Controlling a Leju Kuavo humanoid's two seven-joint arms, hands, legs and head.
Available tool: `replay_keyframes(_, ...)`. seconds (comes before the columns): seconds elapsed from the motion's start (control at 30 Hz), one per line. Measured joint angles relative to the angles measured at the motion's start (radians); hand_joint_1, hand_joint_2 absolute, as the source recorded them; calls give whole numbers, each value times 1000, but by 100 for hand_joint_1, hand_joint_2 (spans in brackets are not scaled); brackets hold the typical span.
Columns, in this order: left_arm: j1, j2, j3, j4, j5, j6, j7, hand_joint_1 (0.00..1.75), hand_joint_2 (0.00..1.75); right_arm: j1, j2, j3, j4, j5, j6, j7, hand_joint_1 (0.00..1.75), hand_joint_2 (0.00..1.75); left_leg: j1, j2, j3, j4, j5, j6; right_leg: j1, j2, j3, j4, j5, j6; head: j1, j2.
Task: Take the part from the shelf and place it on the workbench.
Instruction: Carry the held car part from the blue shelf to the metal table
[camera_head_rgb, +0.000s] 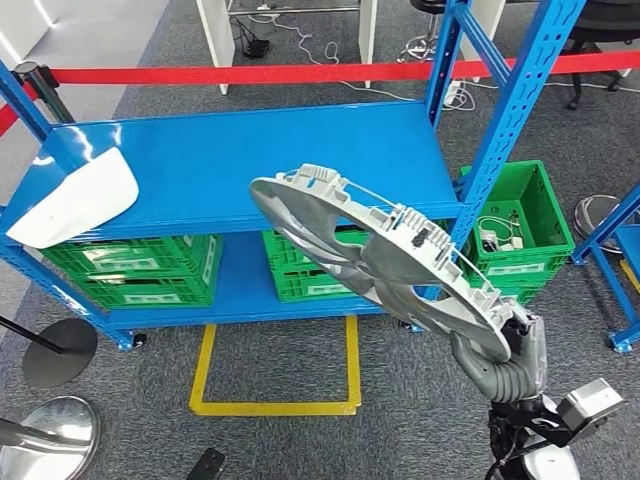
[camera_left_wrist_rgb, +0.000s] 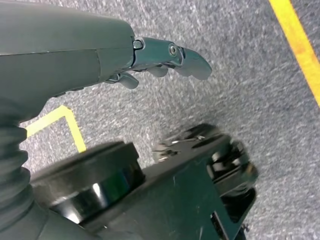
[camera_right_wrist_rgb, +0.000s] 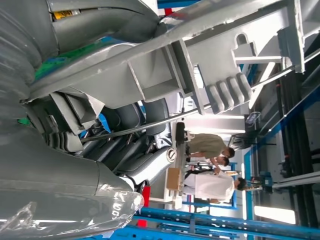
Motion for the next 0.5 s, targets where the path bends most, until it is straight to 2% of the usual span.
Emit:
replay_keyframes(0.03,0,-1,0,0,0,0,-1,0,175,1,0,0,0,0,0,0,175,175,0,0,1,27,-1,0,1,0,-11,0,8,0,0,0)
replay_keyframes(0.07,0,-2,0,0,0,0,-2,0,175,2,0,0,0,0,0,0,175,175,0,0,18,20,16,2,2,0,-22,0,17,1,0,0)
replay_keyframes(0.1,-1,-2,0,0,0,0,-2,0,175,3,0,0,0,1,1,0,175,175,0,0,53,-23,45,5,3,0,-32,1,26,3,0,0)
replay_keyframes(0.13,-2,-2,0,0,0,0,-2,0,175,3,0,0,0,1,1,0,175,175,-1,0,100,-86,70,10,4,1,-40,1,34,5,0,0)
replay_keyframes(0.17,-4,-2,0,0,0,0,-2,0,175,3,0,0,-1,1,1,0,175,175,-2,0,151,-161,83,15,6,1,-47,2,41,8,0,0)
replay_keyframes(0.2,-7,-2,0,0,0,0,-3,0,175,2,0,-1,-1,1,1,0,175,175,-3,-1,193,-225,86,21,7,1,-53,2,49,12,1,0)
replay_keyframes(0.23,-9,-2,0,0,0,0,-3,0,175,2,0,-1,-2,1,1,0,175,175,-6,-1,216,-267,82,26,7,0,-57,2,58,17,1,0)
replay_keyframes(0.27,-10,-2,0,0,0,0,-3,0,175,2,0,-2,-3,1,1,0,175,175,-9,-2,224,-289,79,33,7,0,-61,0,67,22,2,0)
replay_keyframes(0.33,-7,-3,0,0,0,1,-3,0,175,4,0,-4,-3,1,1,0,175,175,-9,-1,211,-297,93,48,4,0,-69,-3,76,34,0,0)
replay_keyframes(0.37,-6,-3,0,0,0,1,-3,0,175,6,0,-5,-3,1,1,0,175,175,-7,1,203,-299,103,56,3,1,-79,11,56,40,2,0)
replay_keyframes(0.4,-5,-3,0,1,0,1,-3,0,175,8,0,-6,-3,1,1,0,175,175,-5,2,192,-301,114,63,3,1,-93,43,19,45,2,0)
replay_keyframes(0.47,-5,-3,0,1,0,2,-3,0,175,9,0,-6,-3,1,2,1,175,175,-5,3,169,-300,134,70,1,1,-126,164,-81,53,6,0)
replay_keyframes(0.5,-5,-4,0,1,0,2,-3,0,175,10,0,-6,-3,1,2,1,175,175,-5,3,156,-299,144,70,1,1,-137,229,-113,56,6,0)
